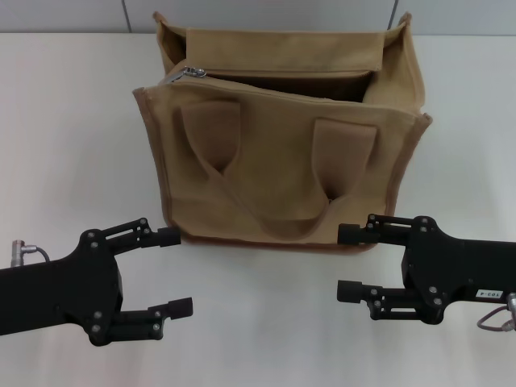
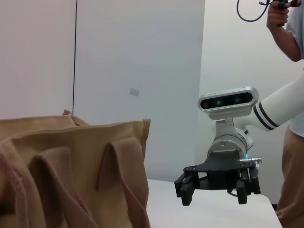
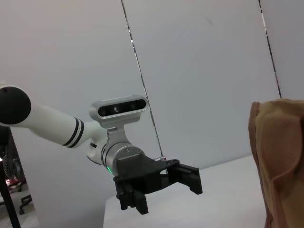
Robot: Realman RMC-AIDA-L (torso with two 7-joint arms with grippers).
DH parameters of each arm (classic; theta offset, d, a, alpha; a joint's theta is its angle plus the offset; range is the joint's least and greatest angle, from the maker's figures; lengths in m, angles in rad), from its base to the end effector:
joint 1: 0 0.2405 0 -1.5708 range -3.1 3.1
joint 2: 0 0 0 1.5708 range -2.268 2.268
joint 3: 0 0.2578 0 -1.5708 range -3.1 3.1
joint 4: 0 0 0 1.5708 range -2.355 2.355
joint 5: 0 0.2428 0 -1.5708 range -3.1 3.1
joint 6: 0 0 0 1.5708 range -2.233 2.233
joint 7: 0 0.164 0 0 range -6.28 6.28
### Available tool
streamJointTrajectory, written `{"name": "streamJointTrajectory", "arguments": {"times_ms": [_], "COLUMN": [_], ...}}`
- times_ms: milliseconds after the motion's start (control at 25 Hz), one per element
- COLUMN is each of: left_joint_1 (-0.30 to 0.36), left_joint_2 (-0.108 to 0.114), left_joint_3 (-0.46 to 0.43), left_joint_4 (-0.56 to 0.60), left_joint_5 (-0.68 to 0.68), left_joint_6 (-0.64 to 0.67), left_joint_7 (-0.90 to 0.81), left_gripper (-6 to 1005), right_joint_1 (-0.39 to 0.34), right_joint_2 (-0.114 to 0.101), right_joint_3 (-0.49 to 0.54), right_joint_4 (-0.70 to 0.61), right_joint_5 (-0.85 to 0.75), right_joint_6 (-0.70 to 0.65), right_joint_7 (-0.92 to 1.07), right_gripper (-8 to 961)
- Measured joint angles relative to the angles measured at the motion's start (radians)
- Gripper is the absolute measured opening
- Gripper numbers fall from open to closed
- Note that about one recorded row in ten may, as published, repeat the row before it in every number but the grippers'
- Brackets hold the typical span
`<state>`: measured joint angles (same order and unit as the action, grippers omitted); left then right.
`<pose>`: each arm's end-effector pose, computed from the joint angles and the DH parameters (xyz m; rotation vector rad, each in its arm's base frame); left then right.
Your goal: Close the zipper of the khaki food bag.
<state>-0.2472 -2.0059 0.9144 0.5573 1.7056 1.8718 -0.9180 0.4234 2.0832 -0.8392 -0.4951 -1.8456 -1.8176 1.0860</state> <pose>-0.3126 0.2459 -0.0069 -2.7701 -0.2210 -1.0160 0.2696 0.2813 -0.0487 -2.8965 0.3917 1.0692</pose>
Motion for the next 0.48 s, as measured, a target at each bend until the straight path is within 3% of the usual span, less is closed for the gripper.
{"name": "streamJointTrajectory", "arguments": {"times_ms": [440,480], "left_joint_1": [-0.005,0.012], "left_joint_2": [-0.001,-0.012], "left_joint_3": [-0.001,-0.101], "left_joint_4": [0.0,0.005], "left_joint_5": [0.0,-0.002], "left_joint_6": [-0.002,-0.039], "left_joint_7": [0.009,0.042], "left_gripper": [820,819], "right_joint_1": [0.002,0.002], "right_joint_2": [0.002,0.002], "right_joint_3": [0.003,0.003], "right_joint_4": [0.001,0.002], "right_joint_5": [0.0,0.0], "right_joint_6": [0.0,0.0], "right_joint_7": [0.0,0.0], "right_gripper": [723,723]}}
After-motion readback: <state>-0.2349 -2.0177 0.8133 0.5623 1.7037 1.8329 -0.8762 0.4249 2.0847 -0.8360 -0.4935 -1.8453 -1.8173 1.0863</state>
